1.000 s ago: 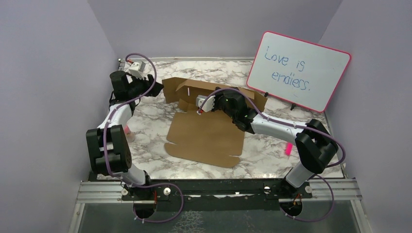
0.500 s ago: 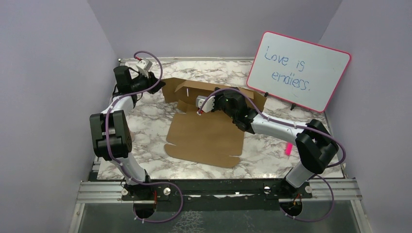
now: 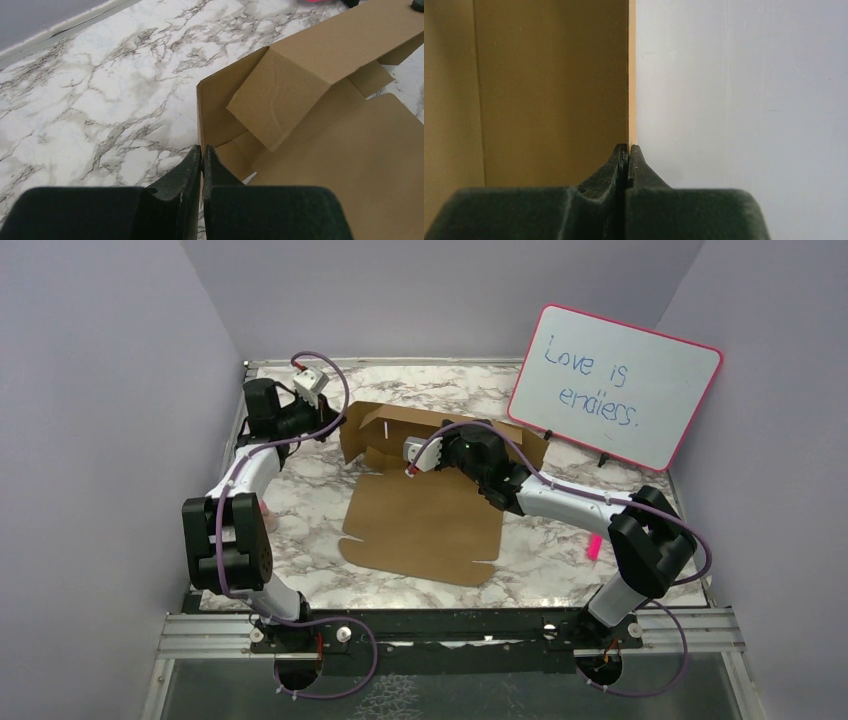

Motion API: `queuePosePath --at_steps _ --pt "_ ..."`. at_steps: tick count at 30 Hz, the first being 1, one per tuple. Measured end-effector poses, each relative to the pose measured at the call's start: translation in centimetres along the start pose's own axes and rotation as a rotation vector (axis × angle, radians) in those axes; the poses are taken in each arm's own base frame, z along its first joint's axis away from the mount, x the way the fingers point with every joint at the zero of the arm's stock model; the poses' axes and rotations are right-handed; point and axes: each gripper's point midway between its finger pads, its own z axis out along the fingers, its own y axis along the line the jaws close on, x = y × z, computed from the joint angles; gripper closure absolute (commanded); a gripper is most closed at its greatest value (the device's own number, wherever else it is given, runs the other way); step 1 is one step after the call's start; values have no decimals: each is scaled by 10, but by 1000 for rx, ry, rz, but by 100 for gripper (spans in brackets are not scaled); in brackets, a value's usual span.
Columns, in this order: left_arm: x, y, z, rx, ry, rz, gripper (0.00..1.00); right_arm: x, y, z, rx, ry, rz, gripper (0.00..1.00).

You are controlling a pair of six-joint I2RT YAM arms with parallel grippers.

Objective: Fold the paper box

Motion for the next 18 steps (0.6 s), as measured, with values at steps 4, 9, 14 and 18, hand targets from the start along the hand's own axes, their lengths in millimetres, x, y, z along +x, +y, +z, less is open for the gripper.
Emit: queuePosePath --at_steps 4,9,14,18 --pt "-3 -12 0 -26 14 2 95 2 -1 0 4 9 -1 99" --pt "-4 -19 -1 -80 27 -62 95 3 -1 0 7 15 -1 99" --pt "0 -29 -3 -138 34 -147 95 4 0 1 7 23 -2 99" --pt "-1 -39 0 -195 30 -210 95 6 0 1 11 30 -3 99"
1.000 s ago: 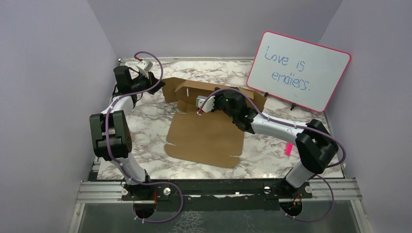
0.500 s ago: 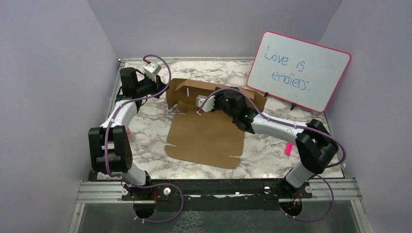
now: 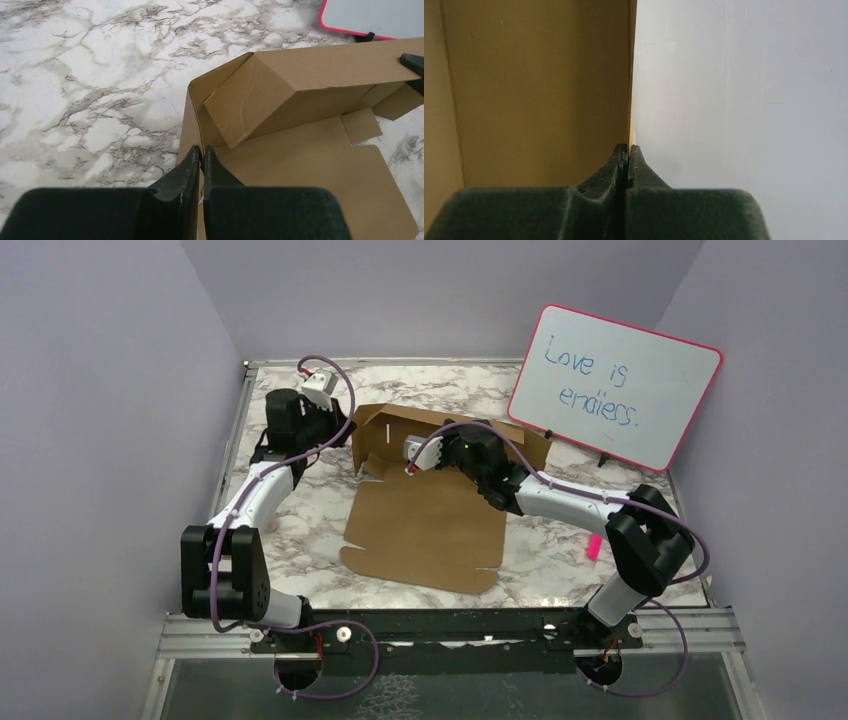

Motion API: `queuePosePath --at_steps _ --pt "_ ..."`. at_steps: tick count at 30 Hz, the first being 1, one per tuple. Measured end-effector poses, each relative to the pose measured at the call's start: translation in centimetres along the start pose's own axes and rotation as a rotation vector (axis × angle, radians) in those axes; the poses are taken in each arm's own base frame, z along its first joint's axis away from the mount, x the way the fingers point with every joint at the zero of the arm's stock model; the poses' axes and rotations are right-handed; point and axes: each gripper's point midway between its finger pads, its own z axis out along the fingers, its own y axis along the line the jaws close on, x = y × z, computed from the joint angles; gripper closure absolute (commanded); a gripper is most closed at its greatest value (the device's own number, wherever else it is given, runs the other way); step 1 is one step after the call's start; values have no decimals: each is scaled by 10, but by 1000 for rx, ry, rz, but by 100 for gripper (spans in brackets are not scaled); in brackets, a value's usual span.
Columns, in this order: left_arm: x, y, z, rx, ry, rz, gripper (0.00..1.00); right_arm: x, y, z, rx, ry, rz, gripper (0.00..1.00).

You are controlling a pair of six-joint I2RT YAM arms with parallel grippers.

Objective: Fold the paper box

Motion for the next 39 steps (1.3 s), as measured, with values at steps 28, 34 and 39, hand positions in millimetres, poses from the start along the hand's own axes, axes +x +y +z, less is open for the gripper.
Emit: queuePosePath --at_steps 28,34,39 --pt "12 -86 -11 40 -102 -292 94 2 7 4 20 9 -36 99" --pt "23 -91 -19 22 -144 -331 94 -3 8 1 54 -4 -63 99" --pt "29 -96 -21 15 -178 -327 92 -7 10 -2 73 -9 -88 99"
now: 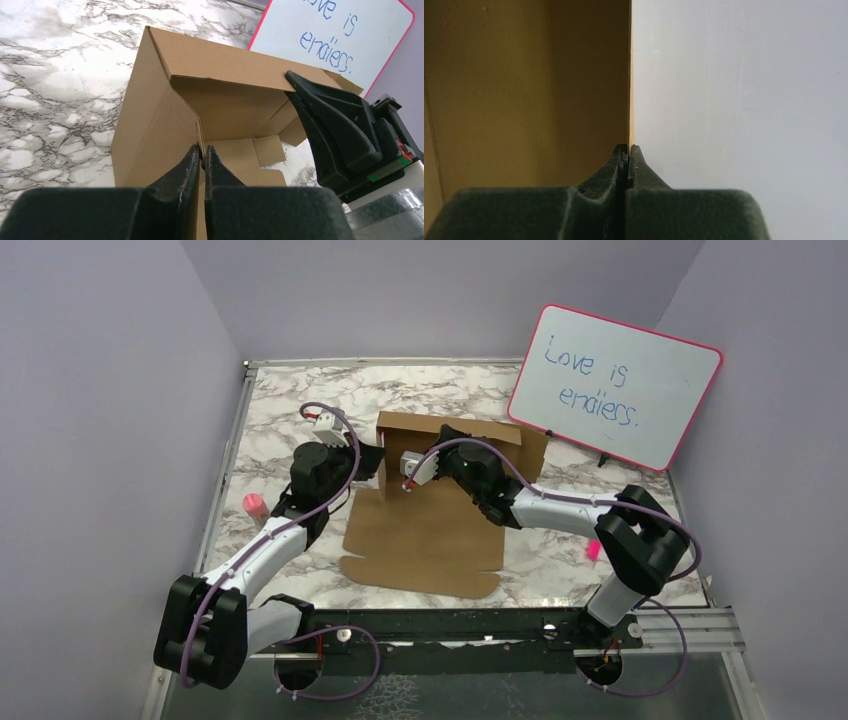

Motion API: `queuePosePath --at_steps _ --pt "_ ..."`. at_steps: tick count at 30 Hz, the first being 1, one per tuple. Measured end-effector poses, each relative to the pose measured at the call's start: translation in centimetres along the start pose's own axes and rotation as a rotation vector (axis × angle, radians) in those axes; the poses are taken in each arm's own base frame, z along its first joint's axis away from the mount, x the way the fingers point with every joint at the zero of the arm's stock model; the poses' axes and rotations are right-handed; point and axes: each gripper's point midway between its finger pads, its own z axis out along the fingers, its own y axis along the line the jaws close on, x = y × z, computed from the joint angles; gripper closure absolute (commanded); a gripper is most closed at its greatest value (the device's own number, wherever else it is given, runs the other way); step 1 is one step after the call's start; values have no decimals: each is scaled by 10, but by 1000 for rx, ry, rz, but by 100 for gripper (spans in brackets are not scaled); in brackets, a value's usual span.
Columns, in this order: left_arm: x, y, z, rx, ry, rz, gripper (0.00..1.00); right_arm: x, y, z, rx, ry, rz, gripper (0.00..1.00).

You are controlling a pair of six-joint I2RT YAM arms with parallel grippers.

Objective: Fold the paper box

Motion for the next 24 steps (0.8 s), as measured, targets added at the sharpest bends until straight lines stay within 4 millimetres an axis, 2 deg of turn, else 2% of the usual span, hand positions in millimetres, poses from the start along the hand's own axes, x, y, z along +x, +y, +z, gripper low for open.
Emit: queuePosePath --at_steps 8,15,21,24 --pt "17 -2 -2 22 -10 7 90 -12 7 -11 36 -5 -88 99" --pt "40 7 -12 14 12 -22 84 -25 14 -22 75 -24 -184 99" --pt "60 17 -18 -20 67 -50 70 -26 15 -25 87 -25 -223 99" --pt "62 17 -21 -26 76 -56 61 -25 15 -25 89 -23 -234 99"
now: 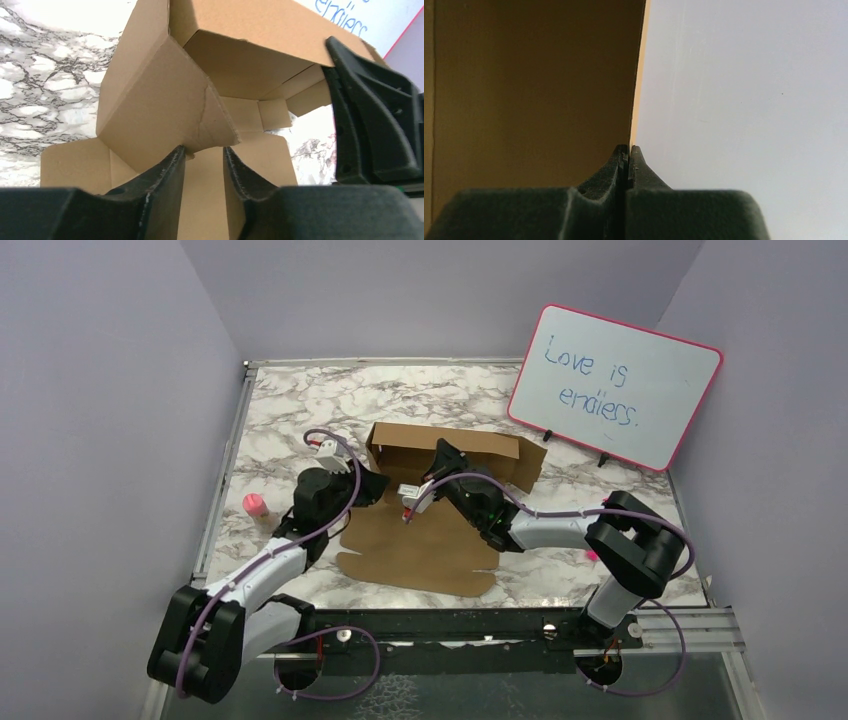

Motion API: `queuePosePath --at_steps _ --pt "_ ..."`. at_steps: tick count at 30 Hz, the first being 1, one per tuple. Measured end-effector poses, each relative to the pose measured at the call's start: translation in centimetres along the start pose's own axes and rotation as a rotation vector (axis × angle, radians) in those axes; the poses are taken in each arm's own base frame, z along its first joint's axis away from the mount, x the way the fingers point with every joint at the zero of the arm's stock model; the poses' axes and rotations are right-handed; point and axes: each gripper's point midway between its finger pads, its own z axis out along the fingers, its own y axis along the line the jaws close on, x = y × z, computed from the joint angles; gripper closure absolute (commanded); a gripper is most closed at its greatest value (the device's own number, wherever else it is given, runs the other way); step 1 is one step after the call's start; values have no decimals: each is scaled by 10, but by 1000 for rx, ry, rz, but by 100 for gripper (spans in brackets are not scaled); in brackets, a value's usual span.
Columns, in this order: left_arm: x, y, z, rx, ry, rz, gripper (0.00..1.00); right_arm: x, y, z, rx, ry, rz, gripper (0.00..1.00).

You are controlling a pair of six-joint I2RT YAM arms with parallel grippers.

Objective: Fold the paper box

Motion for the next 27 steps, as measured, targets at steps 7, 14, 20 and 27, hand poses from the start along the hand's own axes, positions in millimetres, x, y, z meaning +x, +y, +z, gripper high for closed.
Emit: queuePosePath --at_steps 7,14,20,27 --pt "-24 -14 -16 -4 -36 48 43 1 0 0 0 3 -4 99" --pt "-75 -30 -39 -52 -90 195 40 1 0 0 -1 3 -4 99" --pt "-99 -7 -51 -158 -74 309 37 1 0 0 -1 3 -3 99" --pt "-94 64 -49 -284 63 300 25 1 0 -1 -3 3 -1 99"
